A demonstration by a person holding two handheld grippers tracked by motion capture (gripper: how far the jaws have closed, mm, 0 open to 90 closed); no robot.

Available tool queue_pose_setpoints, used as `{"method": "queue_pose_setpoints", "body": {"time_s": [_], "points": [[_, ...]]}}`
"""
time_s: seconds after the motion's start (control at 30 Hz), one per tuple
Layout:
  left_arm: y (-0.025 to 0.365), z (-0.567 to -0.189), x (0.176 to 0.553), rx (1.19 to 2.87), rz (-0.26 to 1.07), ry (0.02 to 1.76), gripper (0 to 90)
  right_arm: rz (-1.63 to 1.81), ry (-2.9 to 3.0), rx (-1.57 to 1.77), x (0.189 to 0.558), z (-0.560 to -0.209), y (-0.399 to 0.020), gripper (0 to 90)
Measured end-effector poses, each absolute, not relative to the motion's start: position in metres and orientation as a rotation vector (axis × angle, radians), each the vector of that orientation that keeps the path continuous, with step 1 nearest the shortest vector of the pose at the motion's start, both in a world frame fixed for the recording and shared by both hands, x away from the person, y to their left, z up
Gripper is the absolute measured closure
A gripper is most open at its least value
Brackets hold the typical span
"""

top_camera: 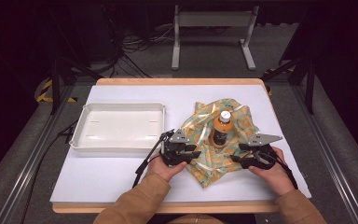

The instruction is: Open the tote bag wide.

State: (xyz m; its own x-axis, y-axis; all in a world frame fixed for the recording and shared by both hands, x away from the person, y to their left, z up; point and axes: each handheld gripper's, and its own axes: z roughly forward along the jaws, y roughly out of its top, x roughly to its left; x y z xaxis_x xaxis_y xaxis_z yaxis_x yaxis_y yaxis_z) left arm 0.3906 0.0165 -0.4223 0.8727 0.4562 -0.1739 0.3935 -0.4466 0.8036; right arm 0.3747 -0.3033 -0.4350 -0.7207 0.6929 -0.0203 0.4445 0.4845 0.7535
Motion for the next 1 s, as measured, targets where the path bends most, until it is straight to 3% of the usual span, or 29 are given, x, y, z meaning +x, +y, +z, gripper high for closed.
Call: {"method": "queue_pose_setpoints", "body": {"time_s": [0.5, 0.67, 1.0], "points": [[0.024, -0.396, 0.385, 1.981, 0.107, 0.551, 52.0, 1.368, 2.232, 0.899, 0.351, -0.397, -0.316, 34.2], [0.022, -0.383, 0.387, 1.936, 0.128, 0.514, 43.8, 1.415, 2.171, 0.92, 0.342, -0.388, -0.332, 33.9], [0.017, -0.369, 0.398, 1.81, 0.113, 0.489, 40.1, 1.417, 2.133, 0.964, 0.336, -0.389, -0.348, 33.8]]}}
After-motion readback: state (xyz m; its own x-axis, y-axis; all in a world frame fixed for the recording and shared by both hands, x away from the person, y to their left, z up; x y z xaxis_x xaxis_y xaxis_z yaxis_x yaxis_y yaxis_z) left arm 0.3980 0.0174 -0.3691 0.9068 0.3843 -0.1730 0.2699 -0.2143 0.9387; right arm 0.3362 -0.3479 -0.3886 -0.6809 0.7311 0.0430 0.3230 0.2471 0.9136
